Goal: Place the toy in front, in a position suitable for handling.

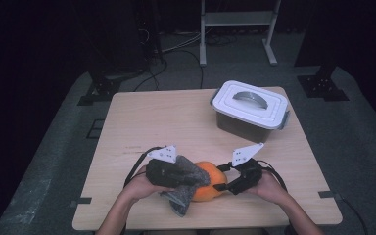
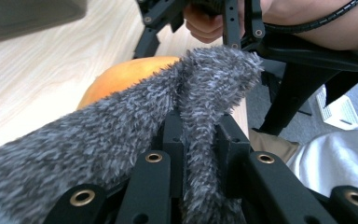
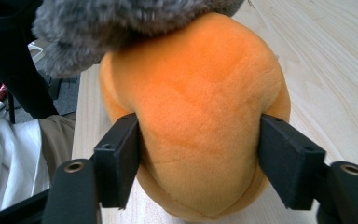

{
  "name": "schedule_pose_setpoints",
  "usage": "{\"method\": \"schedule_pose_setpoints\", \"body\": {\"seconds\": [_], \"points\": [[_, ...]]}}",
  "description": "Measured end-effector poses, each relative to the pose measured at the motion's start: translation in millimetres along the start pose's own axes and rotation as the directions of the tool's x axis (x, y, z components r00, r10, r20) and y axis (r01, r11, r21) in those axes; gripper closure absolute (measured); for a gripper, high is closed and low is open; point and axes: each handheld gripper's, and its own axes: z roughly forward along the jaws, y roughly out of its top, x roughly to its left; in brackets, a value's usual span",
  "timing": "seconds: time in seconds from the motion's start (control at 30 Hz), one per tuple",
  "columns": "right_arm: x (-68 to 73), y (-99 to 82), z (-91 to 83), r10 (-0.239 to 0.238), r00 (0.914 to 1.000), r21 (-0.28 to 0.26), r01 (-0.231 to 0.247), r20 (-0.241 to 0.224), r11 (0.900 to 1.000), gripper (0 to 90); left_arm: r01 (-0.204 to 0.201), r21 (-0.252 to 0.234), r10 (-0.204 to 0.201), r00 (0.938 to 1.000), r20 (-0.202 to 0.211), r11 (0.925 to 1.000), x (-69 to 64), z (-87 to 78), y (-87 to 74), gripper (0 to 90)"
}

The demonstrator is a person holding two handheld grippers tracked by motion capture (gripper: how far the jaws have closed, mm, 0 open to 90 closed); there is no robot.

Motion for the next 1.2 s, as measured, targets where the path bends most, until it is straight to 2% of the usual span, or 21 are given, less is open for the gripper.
{"method": "schedule_pose_setpoints", "body": {"seconds": [0.3, 0.47, 0.6, 0.7, 0.83, 0.93, 1.07, 1.13, 1.17, 1.2], "points": [[1.5, 0.3, -0.5, -0.008, 0.9999, -0.002, 0.008, 0.01, 1.0, 33.2, 0.062, -0.004, -0.062, 0.9965, -0.056, 0.9981, 8.0, -20.0, -24.1, 76.5], [6.8, 4.6, 1.1, -0.026, 0.9993, 0.0, 0.026, 0.025, 0.9997, 33.4, 0.06, -0.013, -0.061, 0.9956, -0.072, 0.9981, 8.7, -23.2, -22.3, 76.7], [10.4, 5.8, 4.7, -0.042, 0.9986, 0.011, 0.041, 0.033, 0.9991, 34.1, 0.035, -0.051, -0.038, 0.9977, -0.056, 0.9981, 6.9, -21.2, -6.8, 76.7], [12.3, 6.2, 6.2, -0.075, 0.9965, 0.026, 0.074, 0.037, 0.9969, 34.0, 0.012, -0.038, -0.014, 0.9986, -0.051, 0.9992, 5.6, -14.8, 1.9, 76.7], [8.1, 2.1, 3.4, -0.047, 0.9984, 0.033, 0.046, 0.03, 0.9984, 30.4, 0.025, -0.021, -0.026, 0.9986, -0.046, 0.9995, 5.8, -6.8, -3.3, 76.8], [8.5, 0.9, 0.8, -0.02, 0.9997, 0.036, 0.02, 0.017, 0.9992, 25.7, 0.045, -0.044, -0.046, 0.9984, -0.032, 0.998, 4.7, -5.7, -10.7, 76.9], [10.8, 2.2, 0.3, -0.001, 1.0, 0.019, 0.001, 0.001, 0.9998, 23.8, 0.041, -0.042, -0.042, 0.9988, -0.025, 0.9983, 0.7, -4.3, -13.2, 76.9], [10.7, 3.5, 4.4, 0.006, 1.0, 0.017, -0.006, -0.006, 0.9998, 22.6, 0.034, -0.027, -0.034, 0.9994, -0.006, 0.9991, -2.0, -0.2, -12.4, 76.9], [11.1, 3.8, 5.8, 0.004, 1.0, 0.023, -0.004, -0.005, 0.9997, 23.2, 0.025, -0.015, -0.025, 0.9997, 0.006, 0.9996, -4.2, 3.0, -12.4, 76.9], [11.8, 3.7, 7.2, -0.018, 0.9998, 0.037, 0.017, 0.005, 0.9992, 25.7, 0.024, -0.009, -0.024, 0.9996, 0.013, 0.9997, -5.3, 4.2, -12.6, 76.8]]}}
